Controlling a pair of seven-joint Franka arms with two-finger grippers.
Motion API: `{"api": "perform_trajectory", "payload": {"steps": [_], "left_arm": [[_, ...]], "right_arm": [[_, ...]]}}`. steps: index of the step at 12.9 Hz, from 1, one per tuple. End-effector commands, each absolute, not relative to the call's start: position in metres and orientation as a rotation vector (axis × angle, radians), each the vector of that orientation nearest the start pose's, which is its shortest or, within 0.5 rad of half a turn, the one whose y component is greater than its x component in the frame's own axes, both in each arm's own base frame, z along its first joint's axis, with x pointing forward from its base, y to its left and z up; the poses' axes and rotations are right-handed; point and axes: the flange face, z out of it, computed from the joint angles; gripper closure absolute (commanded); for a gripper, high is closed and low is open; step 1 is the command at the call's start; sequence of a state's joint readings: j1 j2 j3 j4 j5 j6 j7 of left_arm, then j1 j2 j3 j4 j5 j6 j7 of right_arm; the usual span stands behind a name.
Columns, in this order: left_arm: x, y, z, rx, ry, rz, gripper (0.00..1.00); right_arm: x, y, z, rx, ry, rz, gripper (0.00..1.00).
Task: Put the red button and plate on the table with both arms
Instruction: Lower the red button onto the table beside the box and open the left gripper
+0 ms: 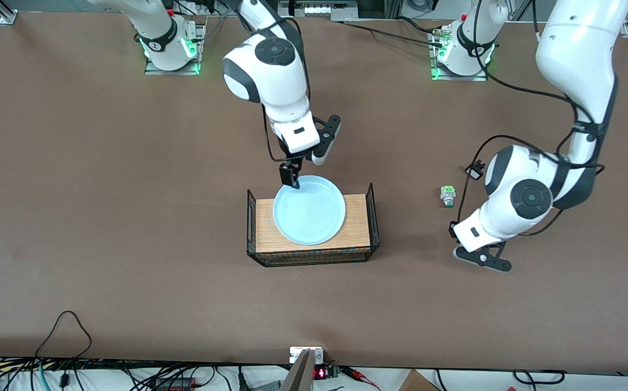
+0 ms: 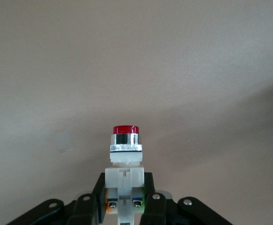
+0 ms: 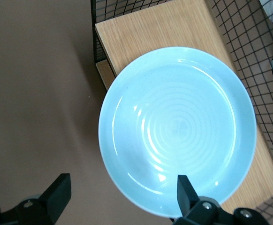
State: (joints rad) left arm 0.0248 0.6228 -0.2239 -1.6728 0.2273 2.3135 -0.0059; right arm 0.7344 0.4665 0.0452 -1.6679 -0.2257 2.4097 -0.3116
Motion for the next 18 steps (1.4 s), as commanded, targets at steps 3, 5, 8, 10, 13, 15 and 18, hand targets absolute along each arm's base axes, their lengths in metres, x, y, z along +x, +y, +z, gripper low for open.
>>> {"api": "perform_trajectory", "payload": {"steps": [3, 5, 8, 10, 13, 15, 18], "left_arm": [[0.647, -0.105, 0.2, -3.108, 0.503, -0.182, 0.64], [0.648, -0.104, 0.206, -3.103, 0.504, -0.189, 0.0], [0.652, -0.111, 0.244, -3.083, 0.501, -0.174, 0.0], [0.655, -0.125, 0.297, -3.067, 0.512, -0.109, 0.0], [0.666, -0.131, 0.383, -3.037, 0.5, 0.04, 0.0], [0.666, -0.131, 0.423, -3.033, 0.488, 0.147, 0.0], [0.663, -0.132, 0.476, -3.08, 0.446, 0.145, 0.0]], "right_arm": [[0.507, 0.492, 0.345, -2.586, -1.884, -0.542, 0.13], [0.508, 0.493, 0.346, -2.579, -1.893, -0.558, 0.33], [0.509, 0.493, 0.345, -2.571, -1.892, -0.581, 0.75], [0.507, 0.495, 0.344, -2.567, -1.896, -0.581, 0.98], [0.506, 0.496, 0.343, -2.565, -1.914, -0.581, 1.0], [0.504, 0.498, 0.344, -2.564, -1.92, -0.575, 1.0], [0.501, 0.502, 0.355, -2.569, -1.89, -0.599, 1.0]]}}
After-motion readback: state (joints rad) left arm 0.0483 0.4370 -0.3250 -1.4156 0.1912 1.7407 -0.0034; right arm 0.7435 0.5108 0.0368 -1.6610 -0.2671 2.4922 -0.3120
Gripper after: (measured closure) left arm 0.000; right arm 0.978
